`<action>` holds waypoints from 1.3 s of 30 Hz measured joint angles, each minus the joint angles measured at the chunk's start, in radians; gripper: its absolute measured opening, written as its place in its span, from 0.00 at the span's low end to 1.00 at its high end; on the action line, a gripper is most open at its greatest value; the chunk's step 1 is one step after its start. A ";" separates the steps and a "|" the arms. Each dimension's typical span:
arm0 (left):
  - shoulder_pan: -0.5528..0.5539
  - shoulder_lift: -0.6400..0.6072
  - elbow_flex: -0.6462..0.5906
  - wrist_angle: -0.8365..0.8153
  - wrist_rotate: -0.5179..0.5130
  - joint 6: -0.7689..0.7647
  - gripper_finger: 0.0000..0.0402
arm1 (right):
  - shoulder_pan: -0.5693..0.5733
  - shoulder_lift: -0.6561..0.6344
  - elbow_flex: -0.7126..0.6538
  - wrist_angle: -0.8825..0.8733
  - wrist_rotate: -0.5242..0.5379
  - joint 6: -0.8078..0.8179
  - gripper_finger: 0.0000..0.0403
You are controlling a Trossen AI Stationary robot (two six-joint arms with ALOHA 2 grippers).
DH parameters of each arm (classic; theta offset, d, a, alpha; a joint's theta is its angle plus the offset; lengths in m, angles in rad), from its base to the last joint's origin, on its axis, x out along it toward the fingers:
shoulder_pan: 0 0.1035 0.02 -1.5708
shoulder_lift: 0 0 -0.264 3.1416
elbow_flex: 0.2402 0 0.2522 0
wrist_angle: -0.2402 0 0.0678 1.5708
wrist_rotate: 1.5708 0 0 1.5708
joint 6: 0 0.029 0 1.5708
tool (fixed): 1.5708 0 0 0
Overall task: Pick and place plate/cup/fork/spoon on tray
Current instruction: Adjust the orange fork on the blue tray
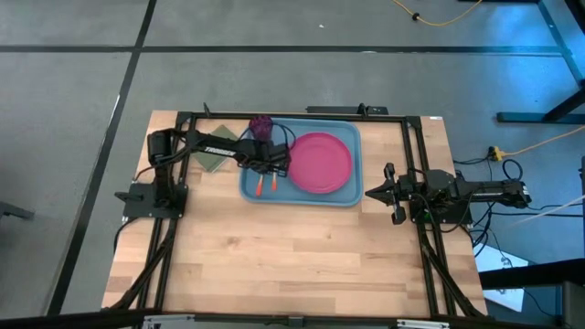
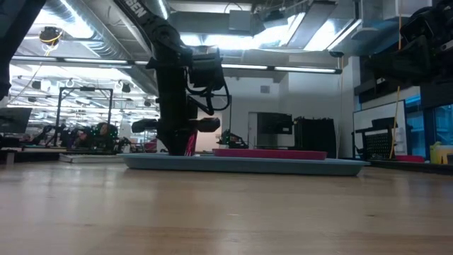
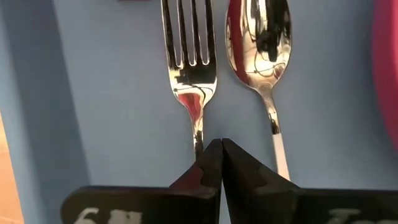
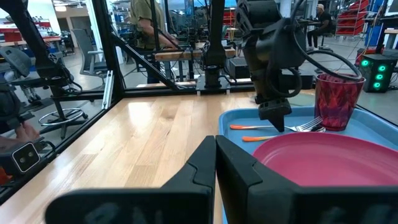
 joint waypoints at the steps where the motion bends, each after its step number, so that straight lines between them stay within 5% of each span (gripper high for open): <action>1: 0.003 0.000 0.000 0.000 0.000 0.000 0.00 | 0.000 0.000 0.000 0.000 0.000 0.000 0.04; 24: 0.005 0.000 0.033 0.028 -0.009 0.027 0.00 | 0.000 0.000 0.000 0.000 0.000 0.000 0.04; 39: -0.116 -0.064 0.148 -0.356 -0.096 -0.126 0.00 | 0.000 0.000 0.000 0.000 0.000 0.000 0.04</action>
